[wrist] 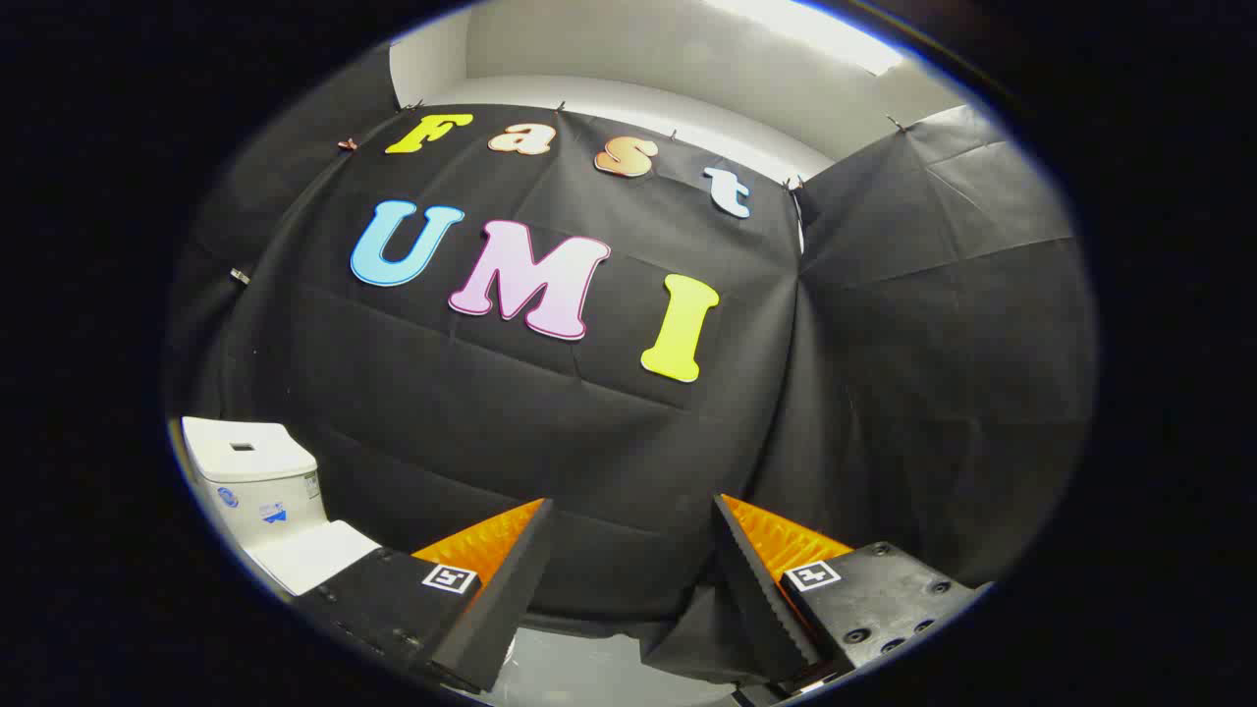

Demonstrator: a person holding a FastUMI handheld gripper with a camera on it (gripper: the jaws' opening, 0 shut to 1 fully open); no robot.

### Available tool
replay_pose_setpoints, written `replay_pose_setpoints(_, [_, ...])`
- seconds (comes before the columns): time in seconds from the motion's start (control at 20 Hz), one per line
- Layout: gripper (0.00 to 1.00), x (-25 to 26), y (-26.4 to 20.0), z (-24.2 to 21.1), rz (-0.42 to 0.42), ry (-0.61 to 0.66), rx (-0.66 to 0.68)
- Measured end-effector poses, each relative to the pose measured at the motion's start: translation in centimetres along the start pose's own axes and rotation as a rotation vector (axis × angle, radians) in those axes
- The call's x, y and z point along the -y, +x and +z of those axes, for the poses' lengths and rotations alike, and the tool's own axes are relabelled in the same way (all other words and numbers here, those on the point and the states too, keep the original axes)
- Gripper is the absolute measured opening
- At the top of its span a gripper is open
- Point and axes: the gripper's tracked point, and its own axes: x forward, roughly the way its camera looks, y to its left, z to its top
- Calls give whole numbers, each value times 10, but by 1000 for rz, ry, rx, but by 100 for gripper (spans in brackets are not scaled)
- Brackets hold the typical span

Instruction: Open the toilet lid.

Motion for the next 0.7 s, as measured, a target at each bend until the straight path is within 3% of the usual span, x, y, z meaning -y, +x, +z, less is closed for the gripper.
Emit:
replay_pose_setpoints(0.45, [98,3,2,1,-15,53,4])
replay_pose_setpoints(0.7, [98,7,1,7,-41,142,20])
